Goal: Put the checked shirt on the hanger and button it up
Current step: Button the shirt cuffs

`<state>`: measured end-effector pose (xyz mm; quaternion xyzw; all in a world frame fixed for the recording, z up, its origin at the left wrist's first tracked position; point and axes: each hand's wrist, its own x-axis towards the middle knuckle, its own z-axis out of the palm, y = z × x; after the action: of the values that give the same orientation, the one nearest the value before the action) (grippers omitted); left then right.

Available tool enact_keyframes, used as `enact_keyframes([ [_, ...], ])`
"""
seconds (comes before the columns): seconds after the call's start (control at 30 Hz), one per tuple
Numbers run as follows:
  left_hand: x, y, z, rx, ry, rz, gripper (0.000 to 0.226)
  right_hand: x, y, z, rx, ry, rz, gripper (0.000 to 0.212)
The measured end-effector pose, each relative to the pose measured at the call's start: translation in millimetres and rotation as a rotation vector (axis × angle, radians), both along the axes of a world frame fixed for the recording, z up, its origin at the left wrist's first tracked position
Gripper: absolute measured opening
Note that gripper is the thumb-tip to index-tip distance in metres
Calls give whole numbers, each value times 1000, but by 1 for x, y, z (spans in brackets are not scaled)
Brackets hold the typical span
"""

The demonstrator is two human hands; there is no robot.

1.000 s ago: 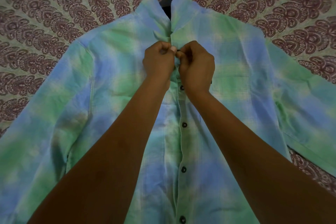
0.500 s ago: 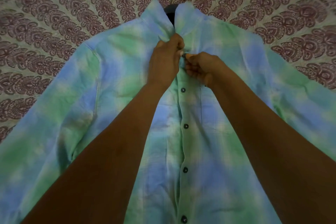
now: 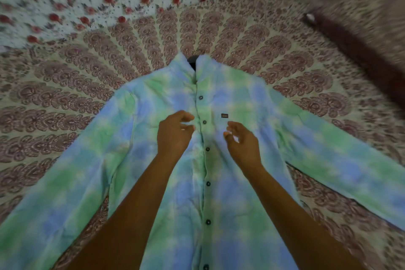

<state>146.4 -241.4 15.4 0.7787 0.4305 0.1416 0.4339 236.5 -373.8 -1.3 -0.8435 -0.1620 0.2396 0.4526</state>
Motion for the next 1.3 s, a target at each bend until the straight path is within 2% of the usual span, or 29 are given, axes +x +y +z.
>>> enact_keyframes([
  [0.17,-40,-56,66,-47,-42,-37,18,-46,-63,67,15,-26,-38,34],
  [0.3,-65,-109,103,-36,8,-161,32,-76,-123,113,17,-31,-117,34],
  [0.5,-62,-175,125,-3,53,-299,34,-81,-209,130,-54,18,-266,38],
  [0.93,89,-374,105,22,222,-565,29,37,-409,99,-74,172,-470,34],
  [1.1,144,-448,74,-44,251,-705,29,80,-482,60,-158,205,-524,35],
  [1.3,175,-481,17,-26,288,-795,27,112,-508,-3,-252,216,-585,42],
])
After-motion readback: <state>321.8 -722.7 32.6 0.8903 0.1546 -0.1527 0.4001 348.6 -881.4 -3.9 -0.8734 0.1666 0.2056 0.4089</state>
